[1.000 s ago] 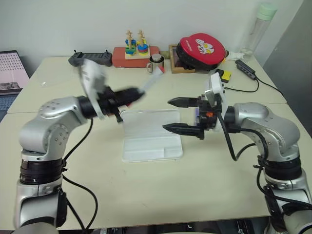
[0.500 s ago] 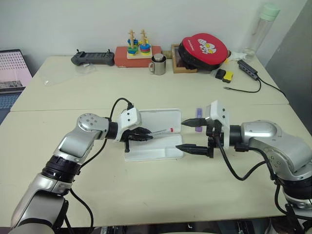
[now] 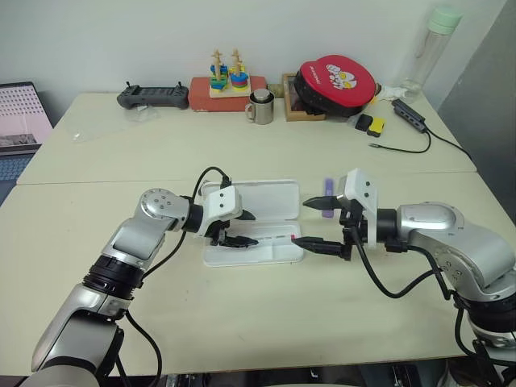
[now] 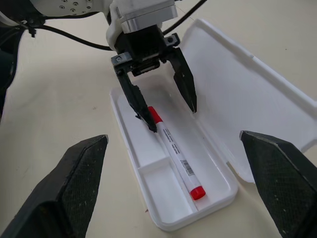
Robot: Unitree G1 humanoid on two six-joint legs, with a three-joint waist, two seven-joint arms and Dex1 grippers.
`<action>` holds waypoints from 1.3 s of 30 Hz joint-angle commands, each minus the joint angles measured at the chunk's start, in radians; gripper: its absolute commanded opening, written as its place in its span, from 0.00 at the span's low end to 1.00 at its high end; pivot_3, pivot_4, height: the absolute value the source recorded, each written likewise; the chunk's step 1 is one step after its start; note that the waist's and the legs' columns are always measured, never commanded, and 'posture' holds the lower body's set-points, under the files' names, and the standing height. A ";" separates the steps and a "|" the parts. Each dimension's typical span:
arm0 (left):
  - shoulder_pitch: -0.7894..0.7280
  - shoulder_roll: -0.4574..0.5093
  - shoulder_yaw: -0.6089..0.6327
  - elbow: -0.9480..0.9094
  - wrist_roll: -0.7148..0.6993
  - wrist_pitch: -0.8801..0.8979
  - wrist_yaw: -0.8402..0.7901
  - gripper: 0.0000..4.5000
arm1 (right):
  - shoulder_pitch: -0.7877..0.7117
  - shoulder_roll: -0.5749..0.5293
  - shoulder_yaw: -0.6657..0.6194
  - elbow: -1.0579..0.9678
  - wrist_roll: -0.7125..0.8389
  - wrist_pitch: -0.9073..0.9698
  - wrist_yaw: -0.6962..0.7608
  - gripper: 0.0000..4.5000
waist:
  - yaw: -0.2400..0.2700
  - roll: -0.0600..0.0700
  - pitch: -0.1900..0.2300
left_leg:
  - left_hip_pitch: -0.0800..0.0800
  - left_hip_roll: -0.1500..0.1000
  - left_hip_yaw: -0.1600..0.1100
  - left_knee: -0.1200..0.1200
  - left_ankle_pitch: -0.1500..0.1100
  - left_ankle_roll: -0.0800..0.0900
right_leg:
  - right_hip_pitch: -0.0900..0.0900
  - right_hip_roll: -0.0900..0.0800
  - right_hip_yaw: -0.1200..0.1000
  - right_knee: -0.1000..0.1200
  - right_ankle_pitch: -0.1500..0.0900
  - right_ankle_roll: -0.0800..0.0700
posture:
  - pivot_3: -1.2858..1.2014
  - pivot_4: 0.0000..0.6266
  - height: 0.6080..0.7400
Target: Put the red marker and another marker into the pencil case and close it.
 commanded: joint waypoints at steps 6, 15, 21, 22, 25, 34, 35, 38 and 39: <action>-0.025 -0.190 0.198 -0.224 -0.229 0.150 0.174 0.99 | -0.113 0.215 0.012 0.321 -0.286 0.113 -0.450 1.00 | -0.003 0.000 0.000 | 0.000 0.000 0.000 0.001 0.000 0.000 | -0.001 0.000 0.002 0.001 0.000 0.000 | 0.52 0.24 1.00; -0.022 -0.293 0.172 -0.290 -0.197 0.192 0.327 0.99 | -0.086 0.379 0.014 0.385 -0.410 0.182 -0.639 1.00 | -0.007 0.000 -0.001 | 0.000 0.000 0.001 0.001 0.000 0.000 | 0.000 0.000 0.003 0.001 0.000 0.000 | 0.52 0.24 1.00; -0.027 -0.291 0.169 -0.279 -0.185 0.181 0.346 1.00 | -0.089 0.406 -0.024 0.400 -0.437 0.191 -0.660 0.70 | -0.007 0.000 -0.001 | 0.002 0.000 0.002 0.001 0.000 0.000 | 0.000 0.000 0.003 0.002 0.000 0.000 | 0.52 0.24 1.00; -0.028 -0.286 0.163 -0.275 -0.174 0.170 0.344 1.00 | -0.091 0.408 -0.035 0.405 -0.434 0.194 -0.659 0.64 | -0.005 0.000 -0.001 | 0.002 0.000 0.002 0.001 0.000 0.000 | 0.001 0.000 0.003 0.002 0.000 0.000 | 0.52 0.24 1.00; -0.021 -0.277 0.149 -0.281 -0.170 0.148 0.324 1.00 | -0.101 0.418 -0.069 0.420 -0.422 0.199 -0.656 0.51 | -0.004 0.000 -0.001 | 0.002 -0.001 0.001 0.001 0.000 0.000 | 0.001 0.000 0.003 0.002 0.000 0.000 | 0.52 0.24 1.00; -0.031 -0.253 0.241 -0.289 -0.244 0.204 0.327 1.00 | -0.201 0.377 -0.155 0.418 -0.393 0.043 -0.579 0.24 | -0.007 0.000 -0.001 | 0.002 -0.001 0.002 0.001 0.000 0.000 | 0.001 0.000 0.003 0.002 0.000 0.000 | 0.52 0.24 1.00; -0.025 -0.242 0.266 -0.302 -0.270 0.226 0.326 1.00 | -0.225 0.366 -0.153 0.402 -0.387 0.008 -0.549 0.24 | -0.008 0.001 -0.001 | 0.002 -0.001 0.003 0.001 0.000 0.000 | 0.000 0.000 0.003 0.002 0.000 0.000 | 0.52 0.24 1.00; 0.036 -0.162 0.349 -0.371 -0.353 0.297 0.292 1.00 | -0.308 0.341 -0.121 0.330 -0.313 -0.079 -0.379 0.24 | -0.027 0.001 0.000 | 0.002 0.001 0.004 0.000 0.000 0.000 | -0.001 0.001 0.003 0.002 0.000 0.000 | 0.52 0.24 1.00; 0.068 -0.129 0.375 -0.392 -0.367 0.313 0.289 1.00 | -0.327 0.332 -0.101 0.298 -0.274 -0.096 -0.302 0.24 | -0.033 0.001 -0.001 | 0.003 0.002 0.003 -0.001 0.000 0.000 | -0.002 0.001 0.004 0.002 0.000 0.000 | 0.52 0.24 1.00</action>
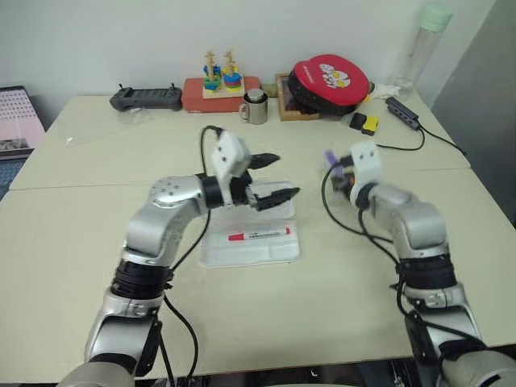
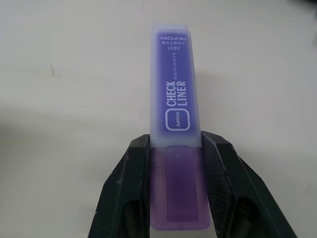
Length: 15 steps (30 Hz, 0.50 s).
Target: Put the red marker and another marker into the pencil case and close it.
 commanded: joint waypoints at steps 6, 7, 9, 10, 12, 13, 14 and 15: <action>0.352 0.293 0.209 -0.138 0.000 0.021 -0.065 1.00 | -0.079 -0.107 0.287 -0.272 0.209 -0.096 0.567 0.24 | -0.020 0.001 -0.001 | 0.002 0.000 -0.004 -0.004 0.000 0.000 | 0.001 0.000 0.000 -0.003 0.000 0.000 | 0.52 0.24 1.00; 0.396 0.312 0.232 -0.143 -0.001 0.015 -0.067 1.00 | -0.078 -0.117 0.329 -0.277 0.206 -0.096 0.598 0.24 | -0.020 0.001 0.000 | 0.002 -0.001 -0.004 -0.004 0.000 0.000 | 0.001 0.000 -0.001 -0.003 0.000 0.000 | 0.52 0.24 1.00; 0.484 0.340 0.280 -0.171 -0.017 0.015 -0.075 1.00 | -0.081 -0.128 0.417 -0.260 0.174 -0.119 0.647 0.24 | -0.007 0.001 0.000 | 0.001 -0.001 -0.005 -0.004 0.000 0.000 | 0.001 -0.001 -0.001 -0.003 0.000 0.000 | 0.52 0.24 1.00; 0.523 0.348 0.306 -0.192 -0.035 0.023 -0.081 1.00 | -0.086 -0.127 0.458 -0.235 0.147 -0.133 0.658 0.24 | 0.000 0.001 0.000 | 0.001 -0.001 -0.005 -0.004 0.000 0.000 | 0.001 -0.001 -0.002 -0.004 0.000 0.000 | 0.52 0.24 1.00; 0.586 0.365 0.342 -0.229 -0.056 0.043 -0.090 1.00 | -0.092 -0.123 0.527 -0.179 0.088 -0.175 0.671 0.24 | 0.012 0.000 0.000 | 0.001 -0.002 -0.005 -0.003 0.000 0.000 | 0.002 -0.001 -0.002 -0.003 0.000 0.000 | 0.52 0.24 1.00; 0.615 0.376 0.347 -0.242 -0.047 0.039 -0.093 1.00 | -0.092 -0.122 0.549 -0.156 0.069 -0.187 0.677 0.24 | 0.018 0.000 0.000 | 0.001 -0.001 -0.005 -0.003 0.000 0.000 | 0.002 -0.001 -0.002 -0.003 0.000 0.000 | 0.52 0.24 1.00; 0.644 0.387 0.352 -0.252 -0.041 0.034 -0.099 1.00 | -0.091 -0.120 0.567 -0.137 0.052 -0.202 0.686 0.24 | 0.025 0.000 0.000 | 0.001 -0.001 -0.005 -0.003 0.000 0.000 | 0.002 -0.001 -0.001 -0.003 0.000 0.000 | 0.52 0.24 1.00; 0.664 0.392 0.358 -0.262 -0.043 0.035 -0.101 1.00 | -0.089 -0.119 0.579 -0.122 0.038 -0.218 0.694 0.24 | 0.026 0.000 0.000 | 0.001 -0.001 -0.005 -0.003 0.000 0.000 | 0.002 -0.001 -0.002 -0.004 0.000 0.000 | 0.52 0.24 1.00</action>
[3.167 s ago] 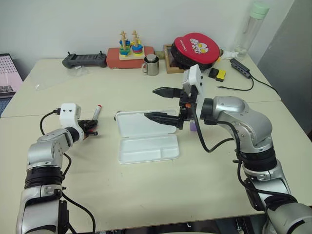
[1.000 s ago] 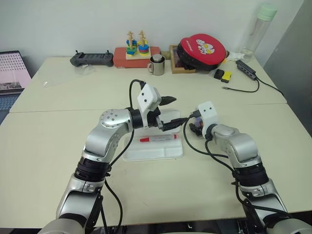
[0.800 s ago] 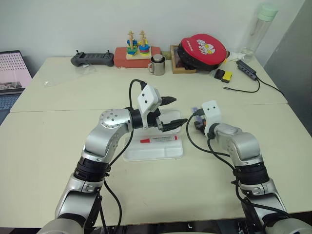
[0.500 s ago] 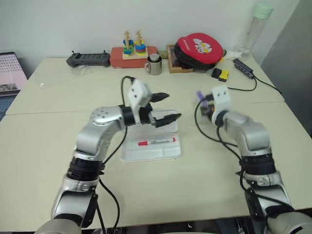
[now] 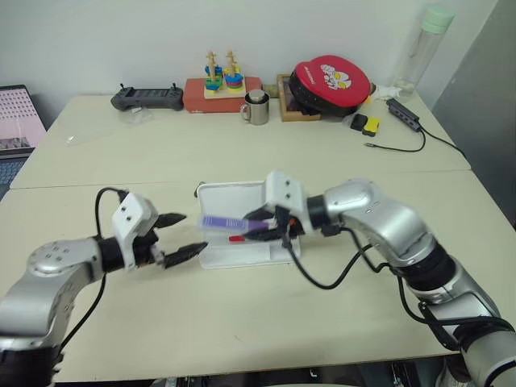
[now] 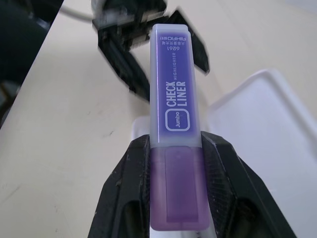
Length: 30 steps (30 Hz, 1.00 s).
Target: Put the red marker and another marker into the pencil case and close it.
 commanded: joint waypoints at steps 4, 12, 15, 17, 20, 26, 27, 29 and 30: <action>0.102 0.042 0.089 -0.103 -0.048 0.014 -0.019 1.00 | -0.031 0.045 0.097 0.146 -0.131 -0.108 0.031 0.24 | -0.004 0.000 0.000 | 0.000 0.001 0.001 0.000 0.000 0.000 | 0.000 0.000 0.000 0.000 0.000 0.000 | 0.52 0.24 1.00; 0.108 0.042 0.090 -0.120 -0.062 0.030 -0.006 1.00 | -0.031 0.088 0.118 0.195 -0.191 -0.130 0.070 0.24 | -0.005 0.000 0.000 | 0.000 0.001 0.001 -0.001 0.000 0.000 | -0.001 0.000 0.000 0.000 0.000 0.000 | 0.52 0.24 1.00; 0.104 0.041 0.083 -0.122 -0.062 0.035 0.000 1.00 | -0.030 0.104 0.113 0.199 -0.200 -0.128 0.076 0.24 | -0.005 0.000 0.000 | 0.000 0.001 0.001 -0.001 0.000 0.000 | -0.001 0.000 0.000 0.000 0.000 0.000 | 0.52 0.24 1.00; 0.100 0.038 0.082 -0.120 -0.058 0.035 0.008 1.00 | -0.030 0.114 0.112 0.199 -0.203 -0.130 0.076 0.32 | -0.005 0.000 0.000 | 0.000 0.001 0.001 -0.001 0.000 0.000 | -0.001 0.000 0.000 0.001 0.000 0.000 | 0.52 0.24 1.00; 0.091 0.034 0.086 -0.111 -0.055 0.031 0.024 1.00 | -0.031 0.131 0.101 0.205 -0.210 -0.136 0.071 0.46 | -0.005 0.000 0.000 | 0.000 0.001 0.001 -0.001 0.000 0.000 | -0.001 0.000 0.000 0.000 0.000 0.000 | 0.52 0.24 1.00; 0.041 0.002 0.136 -0.075 -0.082 0.050 0.102 1.00 | -0.037 0.148 0.045 0.196 -0.198 -0.123 0.078 0.77 | -0.004 0.000 0.000 | 0.000 0.001 0.001 -0.001 0.000 0.000 | -0.001 0.000 0.000 0.000 0.000 0.000 | 0.52 0.24 1.00; 0.026 -0.006 0.154 -0.050 -0.078 0.052 0.132 1.00 | -0.036 0.150 0.025 0.184 -0.184 -0.119 0.084 0.83 | -0.004 0.000 0.000 | 0.000 0.001 0.000 -0.001 0.000 0.000 | -0.001 0.000 0.000 0.000 0.000 0.000 | 0.52 0.24 1.00; 0.001 -0.016 0.191 -0.002 -0.089 0.076 0.172 1.00 | -0.034 0.161 -0.038 0.147 -0.124 -0.109 0.102 0.94 | -0.005 0.000 0.000 | 0.001 0.001 0.000 -0.001 0.000 0.000 | -0.001 0.001 -0.001 0.001 0.000 0.000 | 0.52 0.24 1.00; -0.009 -0.014 0.194 0.023 -0.076 0.080 0.193 1.00 | -0.034 0.172 -0.076 0.125 -0.083 -0.107 0.110 0.98 | -0.006 0.000 0.000 | 0.000 0.001 0.000 -0.001 0.000 0.000 | -0.001 0.001 -0.001 0.001 0.000 0.000 | 0.52 0.24 1.00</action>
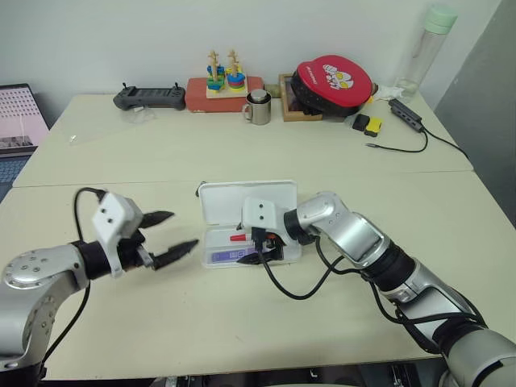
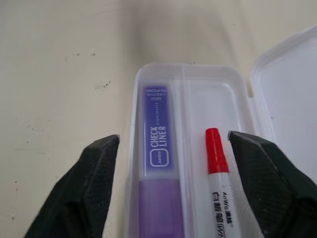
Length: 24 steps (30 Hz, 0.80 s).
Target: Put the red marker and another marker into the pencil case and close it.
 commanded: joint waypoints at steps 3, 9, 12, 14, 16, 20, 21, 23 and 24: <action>-0.085 -0.006 0.058 0.114 0.018 0.047 0.131 1.00 | -0.050 0.072 -0.235 -0.128 0.208 0.055 0.006 0.98 | 0.000 0.000 0.000 | 0.000 0.000 0.000 0.000 0.000 0.000 | 0.000 0.000 0.000 0.000 0.000 0.000 | 0.52 0.24 1.00; -0.221 -0.016 -0.068 0.287 0.109 0.037 0.200 1.00 | -0.120 0.097 -0.347 -0.107 0.223 0.061 -0.102 0.98 | 0.003 -0.001 0.000 | 0.001 -0.001 -0.001 0.000 0.000 0.000 | 0.000 0.000 -0.002 0.001 0.000 0.000 | 0.52 0.24 1.00; -0.310 -0.048 -0.166 0.399 0.166 0.004 0.200 1.00 | -0.139 0.103 -0.361 -0.070 0.199 0.055 -0.161 0.98 | 0.002 -0.001 0.000 | 0.001 -0.002 -0.001 0.000 0.000 0.000 | 0.001 -0.001 -0.002 0.001 0.000 0.000 | 0.52 0.24 1.00; -0.368 -0.069 -0.208 0.471 0.196 -0.020 0.200 1.00 | -0.145 0.105 -0.365 -0.063 0.197 0.054 -0.179 0.98 | -0.002 -0.001 0.000 | 0.000 -0.002 -0.001 0.000 0.000 0.000 | 0.000 -0.001 -0.002 0.001 0.000 0.000 | 0.52 0.24 1.00; -0.429 -0.090 -0.249 0.549 0.223 -0.053 0.187 1.00 | -0.150 0.105 -0.371 -0.067 0.202 0.058 -0.194 0.98 | -0.005 -0.001 0.000 | 0.000 -0.002 0.000 0.001 0.000 0.000 | -0.001 -0.001 -0.002 0.002 0.000 0.000 | 0.52 0.24 1.00; -0.541 -0.124 -0.314 0.700 0.271 -0.114 0.154 1.00 | -0.152 0.101 -0.379 -0.081 0.208 0.068 -0.225 0.98 | -0.018 -0.001 0.000 | 0.000 -0.002 0.000 0.001 0.000 0.000 | -0.001 -0.001 -0.002 0.002 0.000 0.000 | 0.52 0.24 1.00; -0.565 -0.130 -0.328 0.738 0.286 -0.131 0.151 1.00 | -0.151 0.100 -0.380 -0.085 0.208 0.070 -0.232 0.98 | -0.019 -0.001 0.000 | 0.000 -0.002 0.000 0.001 0.000 0.000 | -0.001 -0.001 -0.002 0.002 0.000 0.000 | 0.52 0.24 1.00; -0.612 -0.149 -0.349 0.807 0.307 -0.151 0.144 1.00 | -0.147 0.096 -0.380 -0.092 0.210 0.074 -0.241 0.98 | -0.024 -0.001 0.000 | 0.000 -0.002 0.000 0.002 0.000 0.000 | -0.001 -0.001 -0.002 0.002 0.000 0.000 | 0.52 0.24 1.00; -0.629 -0.156 -0.356 0.830 0.314 -0.154 0.141 1.00 | -0.146 0.095 -0.380 -0.096 0.212 0.077 -0.245 0.98 | -0.024 -0.001 0.000 | 0.000 -0.002 0.000 0.002 0.000 0.000 | -0.001 -0.001 -0.002 0.002 0.000 0.000 | 0.52 0.24 1.00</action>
